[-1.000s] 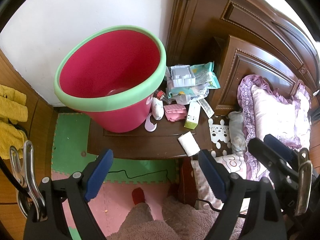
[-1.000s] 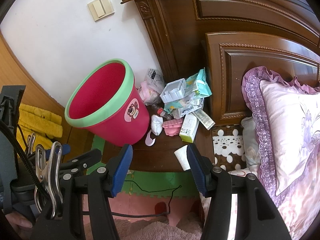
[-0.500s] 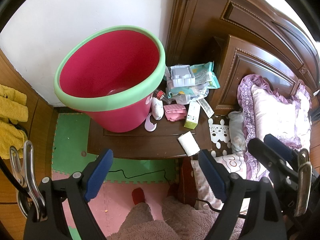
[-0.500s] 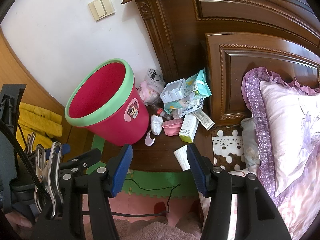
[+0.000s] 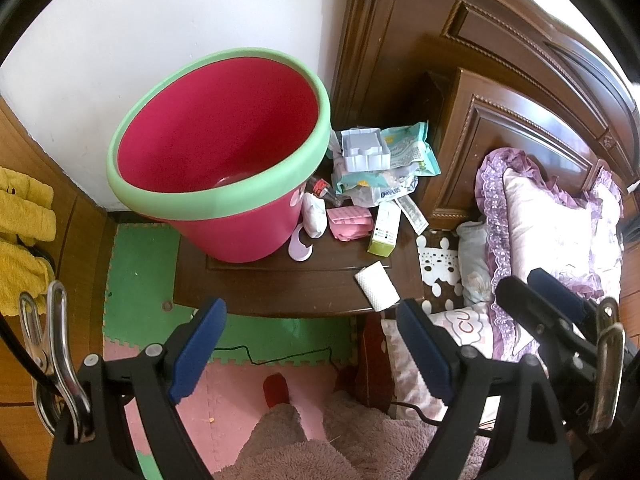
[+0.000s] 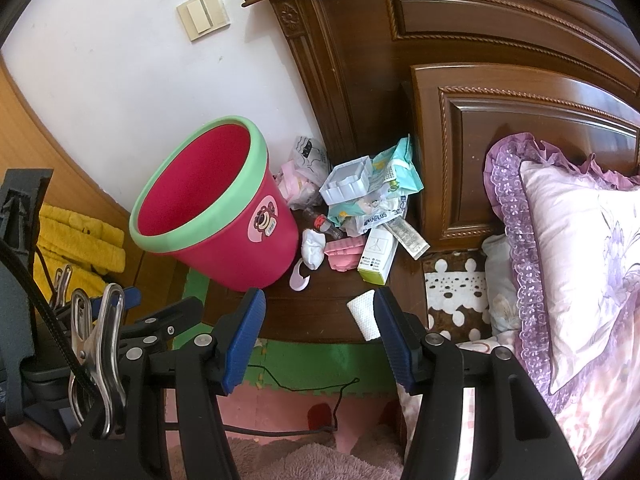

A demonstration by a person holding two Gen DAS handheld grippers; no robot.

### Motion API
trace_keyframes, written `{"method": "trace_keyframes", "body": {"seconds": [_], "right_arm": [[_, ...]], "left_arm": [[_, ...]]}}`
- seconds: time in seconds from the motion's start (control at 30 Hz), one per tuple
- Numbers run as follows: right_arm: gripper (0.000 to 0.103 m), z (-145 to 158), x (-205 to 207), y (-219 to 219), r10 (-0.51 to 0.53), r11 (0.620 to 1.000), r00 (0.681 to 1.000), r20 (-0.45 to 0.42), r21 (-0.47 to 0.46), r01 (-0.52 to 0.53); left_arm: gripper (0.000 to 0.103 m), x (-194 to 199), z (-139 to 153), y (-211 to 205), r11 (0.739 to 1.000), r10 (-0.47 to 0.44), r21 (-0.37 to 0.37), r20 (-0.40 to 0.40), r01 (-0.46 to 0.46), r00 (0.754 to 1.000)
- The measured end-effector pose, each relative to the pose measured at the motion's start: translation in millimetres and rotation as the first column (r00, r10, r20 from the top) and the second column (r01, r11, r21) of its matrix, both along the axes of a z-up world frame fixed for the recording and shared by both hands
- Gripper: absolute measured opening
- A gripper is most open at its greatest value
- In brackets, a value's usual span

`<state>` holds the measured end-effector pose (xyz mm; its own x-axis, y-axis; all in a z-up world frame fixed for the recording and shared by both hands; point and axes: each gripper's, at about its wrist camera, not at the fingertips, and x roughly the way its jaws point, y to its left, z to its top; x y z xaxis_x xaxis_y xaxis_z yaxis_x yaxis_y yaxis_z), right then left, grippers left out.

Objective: Collect trash

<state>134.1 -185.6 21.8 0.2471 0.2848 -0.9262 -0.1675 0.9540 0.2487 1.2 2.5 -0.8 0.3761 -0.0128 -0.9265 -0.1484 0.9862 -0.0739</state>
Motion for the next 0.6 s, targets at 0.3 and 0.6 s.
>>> {"method": "trace_keyframes", "body": {"seconds": [0.3, 0.6], "right_arm": [[0.058, -3, -1, -7, 0.003, 1.0, 1.0, -0.004, 0.005, -0.003], [0.058, -7, 6, -21, 0.007, 1.0, 1.0, -0.001, 0.026, -0.007]], "left_arm": [[0.09, -8, -11, -15, 1.0, 0.002, -0.012, -0.005, -0.002, 1.0], [0.09, 0, -11, -21, 0.999, 0.005, -0.05, 0.011, -0.005, 1.0]]}}
